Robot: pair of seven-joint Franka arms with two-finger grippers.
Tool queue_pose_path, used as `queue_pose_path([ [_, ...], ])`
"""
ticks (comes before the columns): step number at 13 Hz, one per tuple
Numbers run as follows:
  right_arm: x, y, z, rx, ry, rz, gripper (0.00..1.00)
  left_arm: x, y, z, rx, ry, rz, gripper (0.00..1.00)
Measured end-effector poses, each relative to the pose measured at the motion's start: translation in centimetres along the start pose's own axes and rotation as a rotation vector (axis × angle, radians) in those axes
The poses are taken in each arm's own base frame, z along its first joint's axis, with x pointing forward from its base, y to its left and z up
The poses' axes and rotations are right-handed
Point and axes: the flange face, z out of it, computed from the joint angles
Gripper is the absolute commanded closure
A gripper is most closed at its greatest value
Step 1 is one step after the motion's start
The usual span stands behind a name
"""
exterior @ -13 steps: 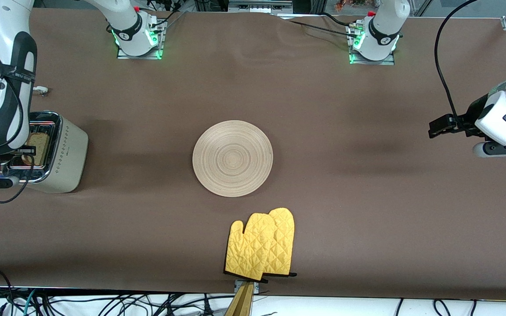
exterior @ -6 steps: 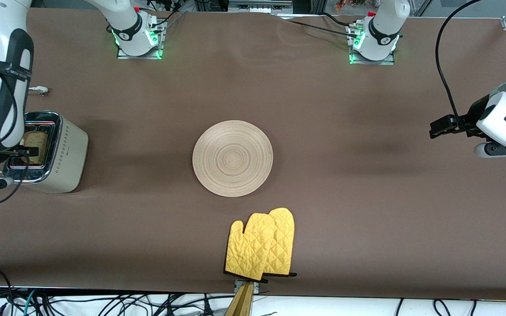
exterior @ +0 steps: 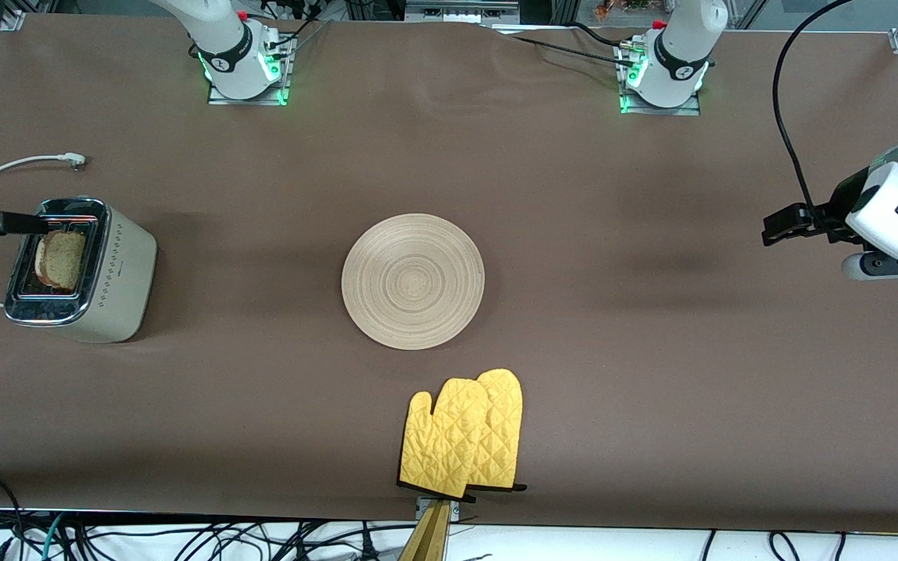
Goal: Move plate and put bread in toaster
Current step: 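Open the right gripper and raise it from the toaster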
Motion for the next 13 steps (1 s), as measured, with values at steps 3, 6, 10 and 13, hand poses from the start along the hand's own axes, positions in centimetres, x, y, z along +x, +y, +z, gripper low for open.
queue_pose_path([
  [3, 0.3, -3.1, 0.0, 0.088, 0.001, -0.054, 0.00, 0.1, -0.4, 0.2, 0.000, -0.003, -0.008, 0.00],
  [6, 0.5, -7.1, 0.1, 0.081, -0.022, -0.113, 0.00, 0.1, -0.9, 0.1, -0.001, -0.003, -0.016, 0.00],
  [10, 0.6, -10.8, -1.3, 0.058, 0.012, -0.200, 0.00, 0.1, -0.9, 0.1, -0.001, -0.003, -0.015, 0.00],
  [13, -0.2, -11.0, -3.4, -0.032, 0.069, -0.247, 0.00, 0.1, -0.9, 0.1, -0.001, -0.003, -0.015, 0.00],
])
